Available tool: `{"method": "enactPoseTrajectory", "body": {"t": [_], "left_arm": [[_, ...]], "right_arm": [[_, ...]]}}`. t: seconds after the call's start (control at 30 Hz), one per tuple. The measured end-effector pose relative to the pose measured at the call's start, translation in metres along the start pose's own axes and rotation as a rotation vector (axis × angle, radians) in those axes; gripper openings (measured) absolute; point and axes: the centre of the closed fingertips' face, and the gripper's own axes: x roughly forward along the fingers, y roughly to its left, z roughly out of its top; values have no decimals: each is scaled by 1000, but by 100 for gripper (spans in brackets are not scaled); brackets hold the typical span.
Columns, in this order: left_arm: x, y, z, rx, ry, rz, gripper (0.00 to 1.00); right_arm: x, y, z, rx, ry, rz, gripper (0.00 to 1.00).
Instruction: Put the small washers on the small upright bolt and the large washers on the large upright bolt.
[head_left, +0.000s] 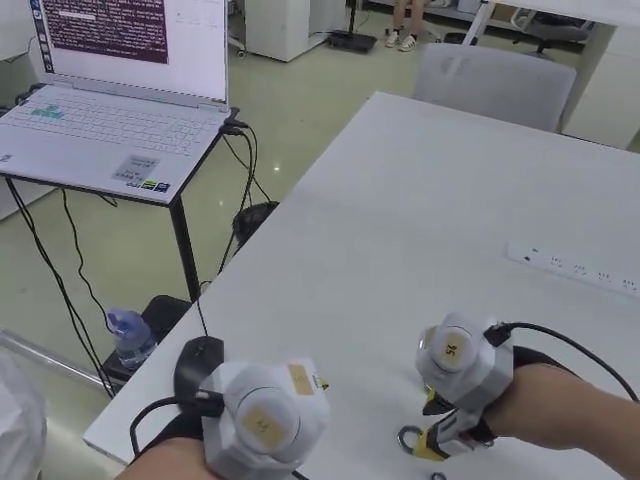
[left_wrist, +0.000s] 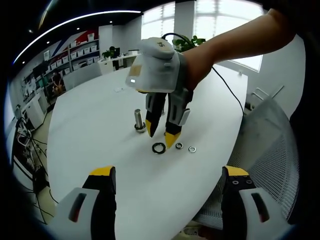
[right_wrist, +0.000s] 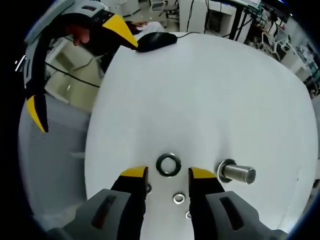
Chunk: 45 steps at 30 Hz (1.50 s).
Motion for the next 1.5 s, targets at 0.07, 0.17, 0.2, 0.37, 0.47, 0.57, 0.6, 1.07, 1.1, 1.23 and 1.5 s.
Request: {"method": "enactPoseTrajectory", "body": {"t": [0.07, 0.17, 0.2, 0.37, 0.47, 0.57, 0.6, 1.07, 1.1, 1.23, 1.5], "left_arm": [[0, 2, -1, -2, 4, 8, 87], [-1, 4, -3, -4, 7, 8, 86], [-1, 4, -4, -3, 9, 9, 86], [-2, 7, -4, -8, 3, 12, 86], [-1, 8, -4, -4, 8, 10, 86], [-1, 9, -4, -5, 9, 10, 85], [0, 10, -3, -5, 8, 11, 85], [0, 9, -6, -8, 14, 8, 81], [0, 9, -7, -8, 18, 8, 81], [-2, 12, -8, -9, 19, 12, 80], [-3, 11, -6, -5, 19, 13, 78]], "right_arm": [[5, -2, -1, 4, 8, -5, 33], [13, -2, -3, 10, 21, 1, 33], [14, -1, -3, 12, 21, 2, 33], [18, -3, -6, -9, 35, -17, 32], [18, -4, -5, 12, 39, -28, 33], [19, -6, -6, -37, 60, -62, 30], [19, -4, -6, -38, 62, -67, 30], [20, -2, -5, -65, 48, -64, 25], [20, -2, -5, -58, 48, -62, 25], [21, -2, -4, -62, 78, -67, 24], [19, -4, -4, -55, 94, -76, 21]]}}
